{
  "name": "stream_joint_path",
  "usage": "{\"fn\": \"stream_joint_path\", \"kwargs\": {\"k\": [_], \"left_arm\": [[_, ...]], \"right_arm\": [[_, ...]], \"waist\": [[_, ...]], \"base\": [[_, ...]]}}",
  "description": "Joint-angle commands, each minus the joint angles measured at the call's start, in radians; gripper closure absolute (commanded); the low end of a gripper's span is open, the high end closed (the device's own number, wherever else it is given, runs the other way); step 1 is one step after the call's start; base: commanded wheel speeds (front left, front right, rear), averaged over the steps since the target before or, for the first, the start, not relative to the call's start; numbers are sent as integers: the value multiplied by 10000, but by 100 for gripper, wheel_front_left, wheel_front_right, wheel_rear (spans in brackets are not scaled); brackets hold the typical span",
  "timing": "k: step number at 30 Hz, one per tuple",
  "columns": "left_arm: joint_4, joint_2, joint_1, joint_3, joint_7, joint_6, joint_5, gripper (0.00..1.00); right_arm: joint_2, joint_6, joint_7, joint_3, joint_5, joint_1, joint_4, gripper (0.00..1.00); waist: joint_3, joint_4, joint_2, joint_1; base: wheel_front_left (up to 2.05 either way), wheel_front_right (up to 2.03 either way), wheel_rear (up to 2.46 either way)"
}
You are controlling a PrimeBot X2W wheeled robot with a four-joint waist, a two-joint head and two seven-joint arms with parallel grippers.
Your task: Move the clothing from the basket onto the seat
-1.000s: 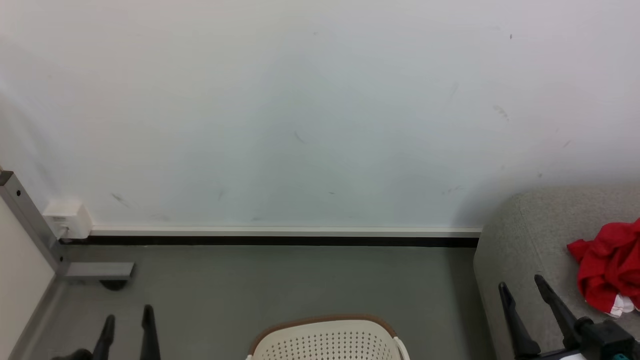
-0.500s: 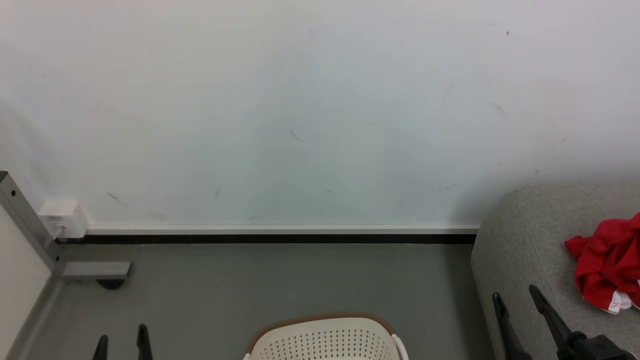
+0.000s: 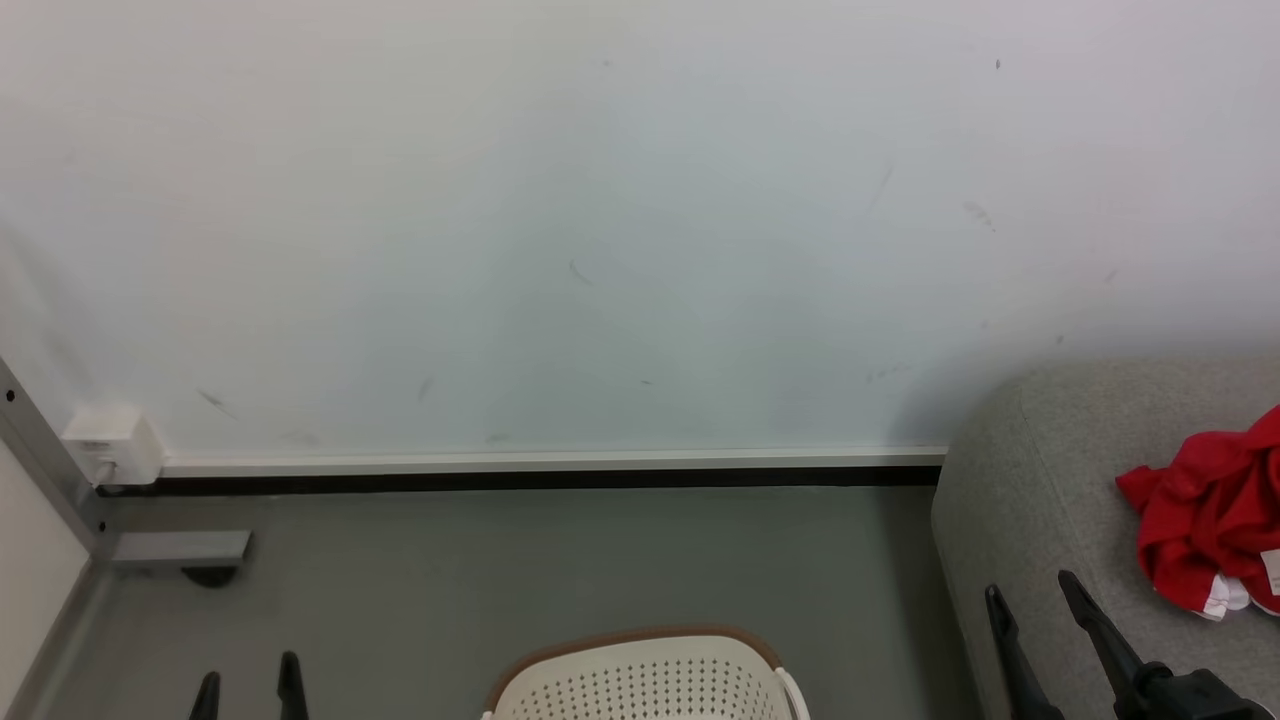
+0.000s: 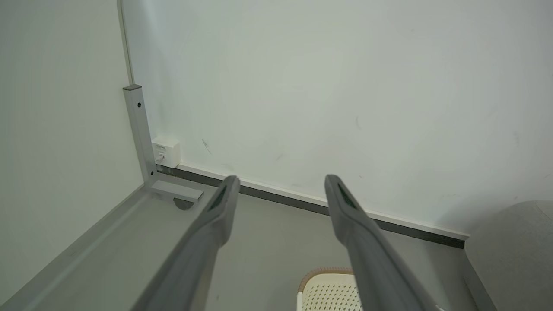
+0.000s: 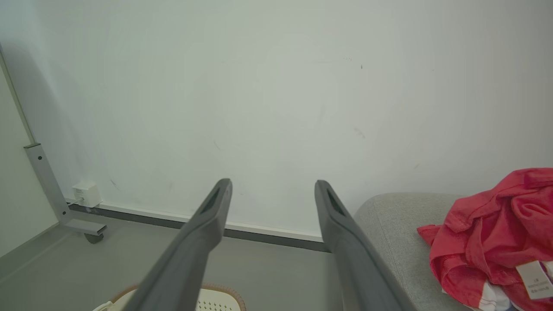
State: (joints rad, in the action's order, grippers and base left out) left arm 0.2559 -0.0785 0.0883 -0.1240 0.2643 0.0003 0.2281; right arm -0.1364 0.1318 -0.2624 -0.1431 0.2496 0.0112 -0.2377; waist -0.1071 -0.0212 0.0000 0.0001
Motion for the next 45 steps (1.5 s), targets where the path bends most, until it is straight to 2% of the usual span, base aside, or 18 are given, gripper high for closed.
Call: {"fn": "stream_joint_path", "kwargs": {"k": [1,11,12,16,45], "left_arm": [[36,28,-51,-57,-1,-33,-155,0],[227,178,-116,-284,-1,-289,-302,0],[236,178,-55,-268,0,-305,-245,100],[558,308,15,-291,-72,-315,-126,100],[294,286,-740,-143,-1389,-676,4856,100]], "right_arm": [[-51,-23,-31,24,109,26,-40,0],[11,-23,-32,-51,231,101,-136,0],[38,0,0,-67,71,51,-117,100],[128,2,64,-85,184,-136,-364,100],[384,-4,1384,875,4969,332,-255,100]], "waist": [[0,-9,0,-1],[-17,-93,0,-1],[-18,-96,0,0],[-13,-99,0,0],[240,-26,0,0]], "base": [[0,0,0],[0,0,0],[0,0,0],[0,0,0],[0,0,0]]}}
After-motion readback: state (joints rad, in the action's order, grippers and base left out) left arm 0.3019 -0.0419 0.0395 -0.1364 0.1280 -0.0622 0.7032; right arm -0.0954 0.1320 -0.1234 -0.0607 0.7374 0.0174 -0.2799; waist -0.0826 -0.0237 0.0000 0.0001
